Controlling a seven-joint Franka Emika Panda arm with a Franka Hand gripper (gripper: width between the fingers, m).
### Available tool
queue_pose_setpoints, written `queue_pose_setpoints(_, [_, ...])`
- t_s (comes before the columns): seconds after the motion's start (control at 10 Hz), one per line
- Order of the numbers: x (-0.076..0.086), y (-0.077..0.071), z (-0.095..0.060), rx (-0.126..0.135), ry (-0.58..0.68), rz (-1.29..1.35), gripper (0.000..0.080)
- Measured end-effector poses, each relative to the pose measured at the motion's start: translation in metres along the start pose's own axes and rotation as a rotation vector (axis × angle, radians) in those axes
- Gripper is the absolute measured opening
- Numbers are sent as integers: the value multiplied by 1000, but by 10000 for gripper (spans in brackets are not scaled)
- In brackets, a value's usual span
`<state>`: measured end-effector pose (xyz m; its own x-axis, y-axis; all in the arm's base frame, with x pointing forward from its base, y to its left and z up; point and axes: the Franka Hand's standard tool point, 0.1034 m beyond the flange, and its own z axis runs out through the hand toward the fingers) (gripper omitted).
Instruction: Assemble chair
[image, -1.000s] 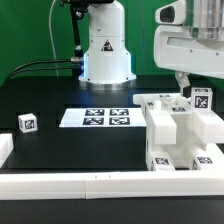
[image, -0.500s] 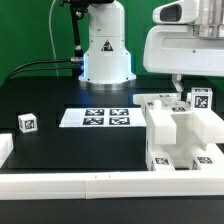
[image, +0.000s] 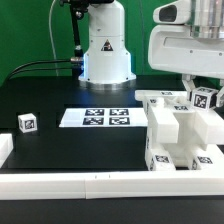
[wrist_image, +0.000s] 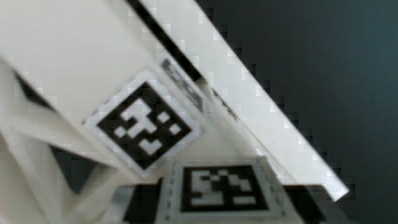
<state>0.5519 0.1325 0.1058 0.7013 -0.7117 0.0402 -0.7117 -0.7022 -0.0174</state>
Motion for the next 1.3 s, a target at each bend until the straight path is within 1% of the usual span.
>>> queue_pose_setpoints(0.1, [1, 1, 0, 2, -3, 66, 263])
queue_pose_setpoints(0.2, [3, 2, 0, 14, -25, 210, 263])
queue_pose_setpoints(0.5, [8, 7, 1, 48, -81, 488, 264])
queue_pose_setpoints(0.7, [9, 7, 1, 55, -106, 653, 265])
queue_pose_setpoints(0.9, [10, 6, 0, 52, -112, 765, 265])
queue_pose_setpoints(1.0, [10, 5, 0, 49, -117, 891, 265])
queue_pose_setpoints(1.3, [9, 5, 0, 52, -115, 890, 265])
